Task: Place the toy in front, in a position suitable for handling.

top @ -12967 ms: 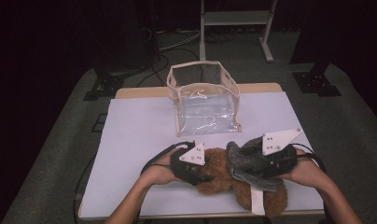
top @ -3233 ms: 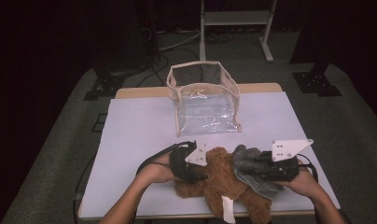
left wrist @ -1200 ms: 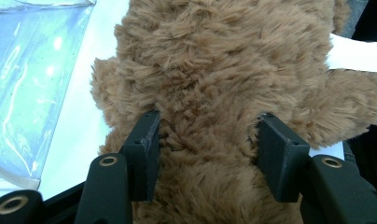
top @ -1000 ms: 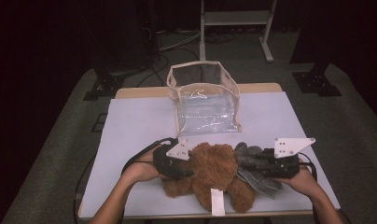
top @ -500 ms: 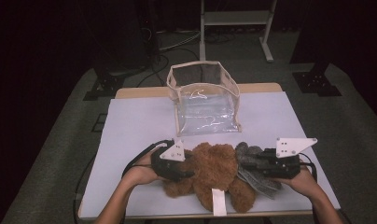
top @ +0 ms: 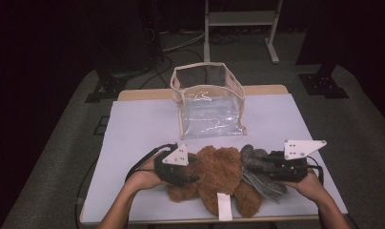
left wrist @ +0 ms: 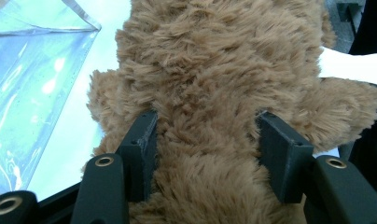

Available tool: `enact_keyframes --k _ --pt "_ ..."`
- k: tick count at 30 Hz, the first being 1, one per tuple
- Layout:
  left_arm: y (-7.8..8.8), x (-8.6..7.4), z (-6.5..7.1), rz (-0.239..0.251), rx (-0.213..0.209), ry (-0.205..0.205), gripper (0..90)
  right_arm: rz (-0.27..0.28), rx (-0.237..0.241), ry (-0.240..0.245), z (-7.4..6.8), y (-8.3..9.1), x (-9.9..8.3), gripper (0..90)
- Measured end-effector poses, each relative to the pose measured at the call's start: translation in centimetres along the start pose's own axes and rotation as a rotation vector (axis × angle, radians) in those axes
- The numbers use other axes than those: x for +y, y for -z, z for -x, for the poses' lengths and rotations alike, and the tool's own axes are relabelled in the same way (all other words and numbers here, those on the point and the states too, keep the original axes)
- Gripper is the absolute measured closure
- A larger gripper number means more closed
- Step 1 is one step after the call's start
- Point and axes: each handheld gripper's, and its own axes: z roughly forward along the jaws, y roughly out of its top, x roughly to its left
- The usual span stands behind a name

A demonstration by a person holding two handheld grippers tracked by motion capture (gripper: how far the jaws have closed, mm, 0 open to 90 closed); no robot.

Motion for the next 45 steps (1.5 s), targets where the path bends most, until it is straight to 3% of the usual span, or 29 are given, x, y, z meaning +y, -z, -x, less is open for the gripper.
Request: enact_keyframes --k 2,6,10,14,17,20,23,25,28,30,35,39,45 --pt "0.0 -0.1 0.0 -0.001 -0.002 0.003 43.1 0.003 0.016 -0.005 0.1 -0.4 0.1 71.3" --pt "0.1 -0.1 0.1 -0.006 -0.003 0.000 43.1 -0.051 0.030 -0.034 -0.1 -1.6 -1.9 71.3" --pt "0.0 0.0 0.1 -0.008 -0.004 -0.005 43.0 -0.139 -0.007 -0.033 -0.1 -1.2 -3.3 71.2" --pt "0.0 0.1 0.2 -0.010 -0.007 -0.005 42.9 -0.114 -0.063 -0.020 0.8 -0.3 -2.0 71.1" --pt "0.0 0.0 0.1 -0.009 -0.009 -0.006 42.9 -0.083 -0.072 -0.025 1.6 -0.3 -1.1 71.1" --pt "0.1 0.0 0.1 -0.008 -0.011 -0.003 42.9 -0.116 -0.064 -0.034 1.9 -1.0 -1.7 71.0" --pt "0.1 0.0 0.2 -0.007 -0.012 -0.005 42.9 -0.195 -0.053 -0.045 1.7 -1.6 -3.3 70.9" --pt "0.1 0.0 0.2 -0.015 -0.014 -0.013 42.9 -0.195 -0.070 -0.055 1.8 -0.8 -3.6 70.8" --pt "0.1 0.1 0.2 -0.016 -0.014 -0.010 42.9 -0.176 -0.124 -0.049 2.0 0.6 -3.0 70.9" --pt "0.1 0.1 0.2 -0.016 -0.014 -0.007 42.9 -0.166 -0.136 -0.042 2.1 1.1 -2.5 70.8" --pt "0.1 0.2 0.2 -0.020 -0.016 -0.005 42.9 -0.155 -0.101 -0.026 1.9 0.1 -1.9 70.8" --pt "0.2 0.1 0.1 -0.028 -0.014 -0.012 43.0 -0.180 -0.045 -0.031 1.3 -1.7 -3.0 70.8" --pt "0.1 0.1 0.0 -0.023 -0.015 -0.003 43.1 -0.210 -0.045 -0.039 0.7 -0.8 -4.1 70.9"
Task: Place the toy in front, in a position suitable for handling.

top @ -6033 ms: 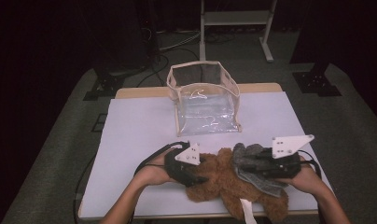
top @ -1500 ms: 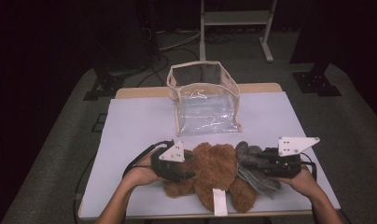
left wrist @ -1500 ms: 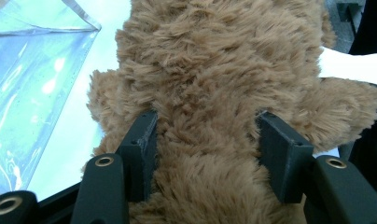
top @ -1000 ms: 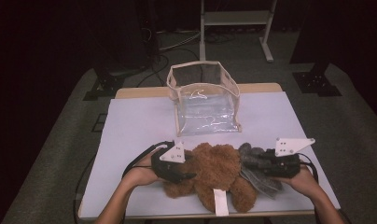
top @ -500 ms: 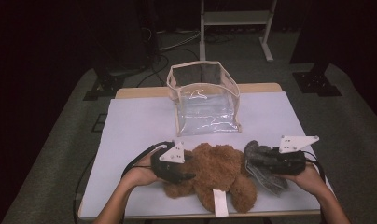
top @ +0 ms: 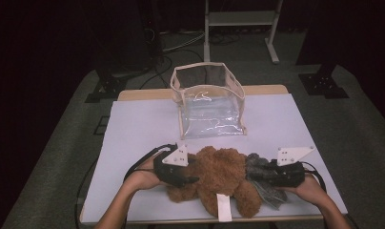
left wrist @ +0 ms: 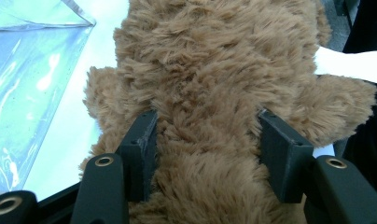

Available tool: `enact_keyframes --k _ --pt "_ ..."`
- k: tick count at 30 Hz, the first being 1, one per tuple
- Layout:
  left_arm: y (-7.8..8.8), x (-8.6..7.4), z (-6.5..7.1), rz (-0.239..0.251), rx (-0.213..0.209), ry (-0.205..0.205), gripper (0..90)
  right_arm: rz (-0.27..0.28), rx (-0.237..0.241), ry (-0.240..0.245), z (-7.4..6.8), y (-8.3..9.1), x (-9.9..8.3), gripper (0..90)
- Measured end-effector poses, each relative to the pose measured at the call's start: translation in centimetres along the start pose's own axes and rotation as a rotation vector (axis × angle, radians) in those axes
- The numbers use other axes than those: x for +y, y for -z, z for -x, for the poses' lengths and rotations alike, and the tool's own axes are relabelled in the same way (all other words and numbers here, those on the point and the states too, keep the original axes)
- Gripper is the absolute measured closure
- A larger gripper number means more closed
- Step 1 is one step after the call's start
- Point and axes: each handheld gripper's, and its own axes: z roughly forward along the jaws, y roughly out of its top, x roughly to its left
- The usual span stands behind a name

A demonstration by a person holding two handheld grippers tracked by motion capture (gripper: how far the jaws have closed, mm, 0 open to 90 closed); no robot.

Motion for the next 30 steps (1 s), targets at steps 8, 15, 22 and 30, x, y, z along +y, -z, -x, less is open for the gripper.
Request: enact_keyframes --k 8,15,22,30 --pt "0.2 -0.1 -0.2 -0.003 0.004 0.010 43.1 0.100 0.057 0.004 0.0 0.1 1.9 71.1" --pt "0.2 -0.1 -0.3 -0.011 0.006 0.003 43.1 0.160 0.091 0.010 -0.6 0.6 2.4 71.2" --pt "0.1 0.1 -0.2 -0.015 -0.004 0.007 43.1 0.067 0.050 -0.006 -0.4 0.2 0.7 71.2" --pt "0.0 0.2 0.0 -0.023 -0.012 -0.007 43.0 0.088 0.028 -0.001 0.1 0.2 1.6 71.2"
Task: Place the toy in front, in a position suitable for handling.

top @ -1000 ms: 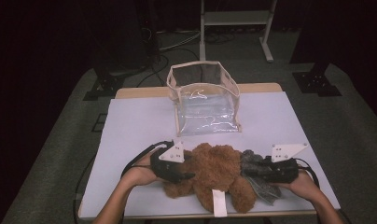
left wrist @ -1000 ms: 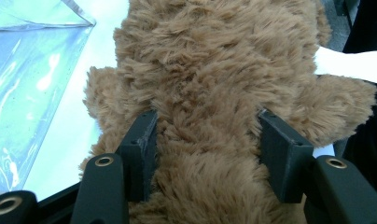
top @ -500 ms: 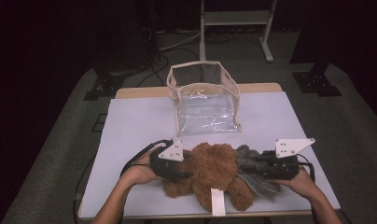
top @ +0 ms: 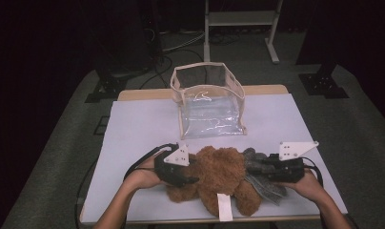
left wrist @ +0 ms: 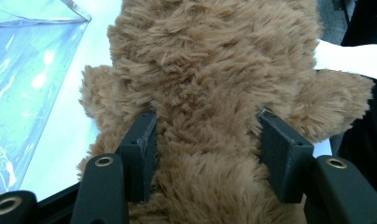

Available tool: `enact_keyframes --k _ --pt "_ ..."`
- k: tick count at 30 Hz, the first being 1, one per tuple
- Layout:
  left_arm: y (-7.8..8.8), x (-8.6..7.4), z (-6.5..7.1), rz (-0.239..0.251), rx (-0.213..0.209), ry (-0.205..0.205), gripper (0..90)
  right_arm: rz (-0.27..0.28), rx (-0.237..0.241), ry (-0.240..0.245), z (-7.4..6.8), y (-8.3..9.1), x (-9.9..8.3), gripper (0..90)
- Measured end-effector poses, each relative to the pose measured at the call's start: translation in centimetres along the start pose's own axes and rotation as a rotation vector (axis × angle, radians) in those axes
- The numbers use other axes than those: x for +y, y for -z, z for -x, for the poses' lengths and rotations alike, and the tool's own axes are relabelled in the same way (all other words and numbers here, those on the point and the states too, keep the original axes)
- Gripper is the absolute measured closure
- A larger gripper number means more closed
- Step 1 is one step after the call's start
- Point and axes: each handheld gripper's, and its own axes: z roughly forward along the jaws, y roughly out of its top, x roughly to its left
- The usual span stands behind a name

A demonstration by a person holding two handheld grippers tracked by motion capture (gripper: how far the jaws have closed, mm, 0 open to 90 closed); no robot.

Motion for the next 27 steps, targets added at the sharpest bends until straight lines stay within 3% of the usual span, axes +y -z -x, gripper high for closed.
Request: enact_keyframes --k 3,9,12,15,19,23,27 --pt "-0.1 0.1 0.1 0.004 -0.003 -0.003 43.0 -0.071 -0.004 0.000 -0.1 -0.7 -1.2 71.2" --pt "-0.4 0.5 0.5 -0.001 -0.028 -0.029 42.8 -0.019 -0.041 0.028 0.2 1.1 0.9 71.1" --pt "-0.5 0.6 0.8 -0.002 -0.036 -0.039 42.8 -0.001 -0.043 0.034 0.5 1.2 1.7 71.0" --pt "-0.5 0.6 1.0 -0.003 -0.033 -0.045 42.8 -0.009 -0.030 0.005 1.0 0.4 0.9 71.0" --pt "-0.7 0.7 1.6 0.004 -0.051 -0.064 42.9 -0.065 -0.013 -0.026 1.2 -0.2 -0.9 70.9" --pt "-0.8 1.0 2.0 -0.002 -0.069 -0.086 43.2 -0.049 -0.049 -0.008 1.3 0.9 0.1 70.9" --pt "-0.7 0.9 2.2 0.000 -0.075 -0.089 43.3 -0.039 -0.068 0.003 1.9 0.8 1.3 70.8"
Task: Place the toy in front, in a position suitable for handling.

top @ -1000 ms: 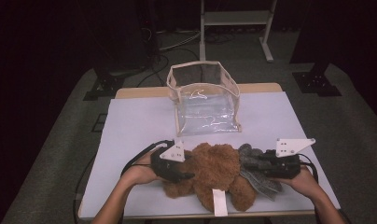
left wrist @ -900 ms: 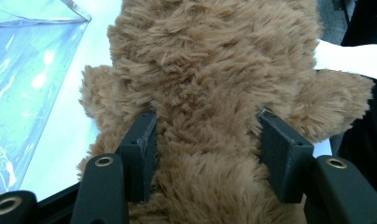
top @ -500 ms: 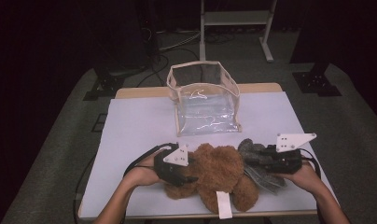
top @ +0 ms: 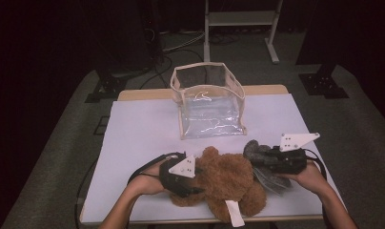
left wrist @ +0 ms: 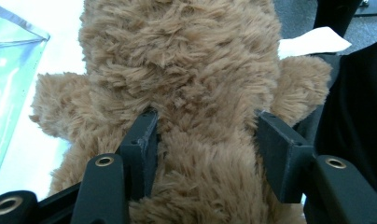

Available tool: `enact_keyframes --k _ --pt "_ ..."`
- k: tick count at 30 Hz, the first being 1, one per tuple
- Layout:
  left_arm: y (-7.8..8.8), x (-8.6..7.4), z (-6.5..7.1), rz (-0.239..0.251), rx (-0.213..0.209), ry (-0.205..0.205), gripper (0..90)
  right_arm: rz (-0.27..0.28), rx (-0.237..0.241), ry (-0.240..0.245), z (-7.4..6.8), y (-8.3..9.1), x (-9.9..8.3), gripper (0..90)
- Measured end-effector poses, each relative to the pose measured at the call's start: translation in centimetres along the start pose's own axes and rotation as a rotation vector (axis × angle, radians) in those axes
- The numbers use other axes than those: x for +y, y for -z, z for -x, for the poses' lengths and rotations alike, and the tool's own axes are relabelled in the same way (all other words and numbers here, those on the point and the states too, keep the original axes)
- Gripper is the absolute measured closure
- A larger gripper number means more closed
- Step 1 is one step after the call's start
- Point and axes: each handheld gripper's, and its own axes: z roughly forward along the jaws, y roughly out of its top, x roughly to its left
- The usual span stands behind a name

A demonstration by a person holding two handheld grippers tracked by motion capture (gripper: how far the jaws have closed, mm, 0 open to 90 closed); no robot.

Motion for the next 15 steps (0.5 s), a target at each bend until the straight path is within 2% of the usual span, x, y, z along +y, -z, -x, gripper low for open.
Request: enact_keyframes --k 4,6,8,12,15 --pt "0.0 -0.1 0.4 0.005 -0.003 -0.005 43.3 -0.021 0.025 -0.034 0.5 -1.0 -0.9 70.6" --pt "0.0 0.0 0.6 0.002 -0.007 -0.013 43.3 -0.031 0.043 -0.051 0.6 -0.8 -1.6 70.5" --pt "-0.1 0.2 0.9 -0.009 -0.009 -0.031 43.3 -0.049 0.031 -0.050 0.7 -0.2 -1.7 70.4" --pt "-0.4 0.7 1.5 -0.017 -0.025 -0.050 43.3 -0.030 0.003 -0.017 0.6 0.7 -0.1 70.4" --pt "-0.5 0.8 1.9 -0.022 -0.038 -0.066 43.3 -0.013 0.013 -0.003 0.5 0.1 1.0 70.4"
